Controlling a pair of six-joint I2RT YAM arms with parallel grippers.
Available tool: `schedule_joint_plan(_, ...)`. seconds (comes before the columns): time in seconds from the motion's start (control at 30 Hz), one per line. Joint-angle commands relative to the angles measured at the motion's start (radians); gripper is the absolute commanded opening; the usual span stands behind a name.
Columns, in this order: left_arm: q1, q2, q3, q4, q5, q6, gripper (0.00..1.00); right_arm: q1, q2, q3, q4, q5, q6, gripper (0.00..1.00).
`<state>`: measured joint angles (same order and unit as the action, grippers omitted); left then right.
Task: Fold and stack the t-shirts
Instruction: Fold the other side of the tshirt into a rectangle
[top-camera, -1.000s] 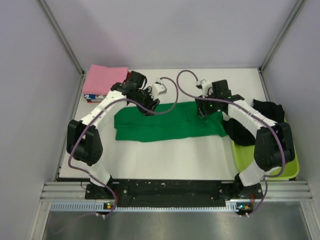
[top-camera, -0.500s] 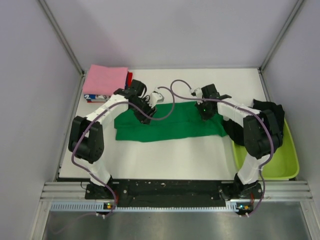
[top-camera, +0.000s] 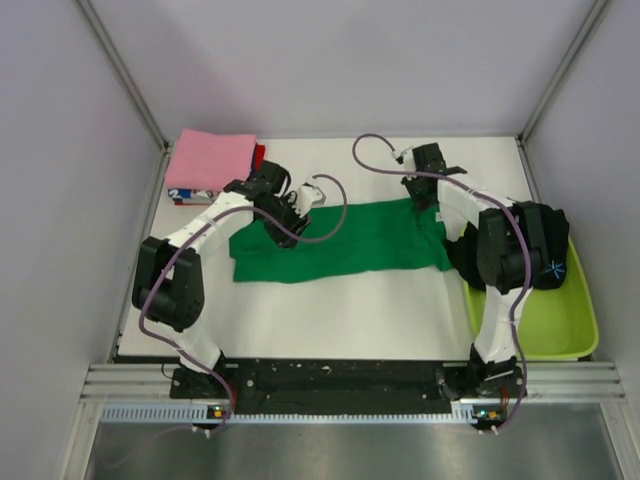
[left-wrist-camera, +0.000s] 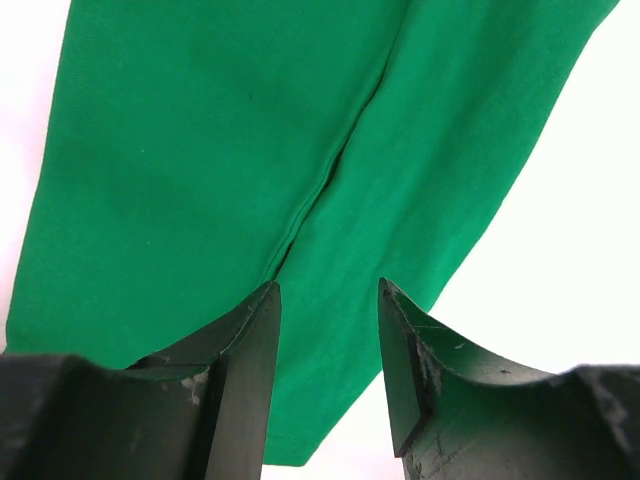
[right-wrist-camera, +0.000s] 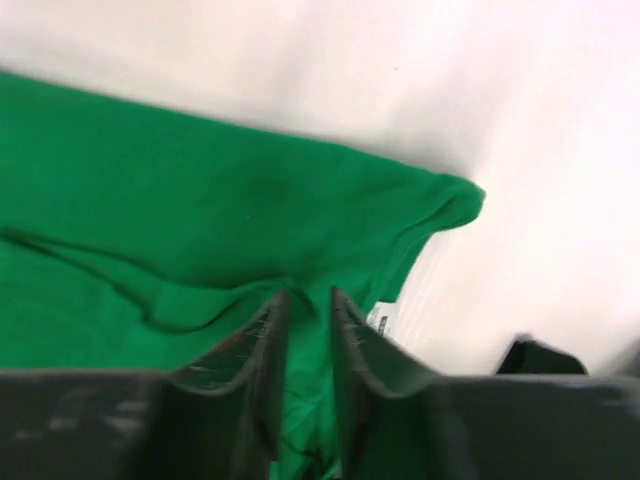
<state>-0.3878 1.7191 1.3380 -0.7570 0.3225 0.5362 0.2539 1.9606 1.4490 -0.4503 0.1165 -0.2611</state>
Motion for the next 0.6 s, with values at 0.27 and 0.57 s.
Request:
schedule_joint_plan(0.27, -0.055, 0.138, 0.343, 0.011, 0.153, -0.103, 0.49, -0.093, -0.138, 0.002, 0.028, -0.160, 0.253, 0.45)
schedule_joint_plan(0.57, -0.207, 0.540, 0.732, 0.212, 0.167, -0.481, 0.47, -0.139, -0.111, -0.111, 0.097, -0.224, 0.513, 0.40)
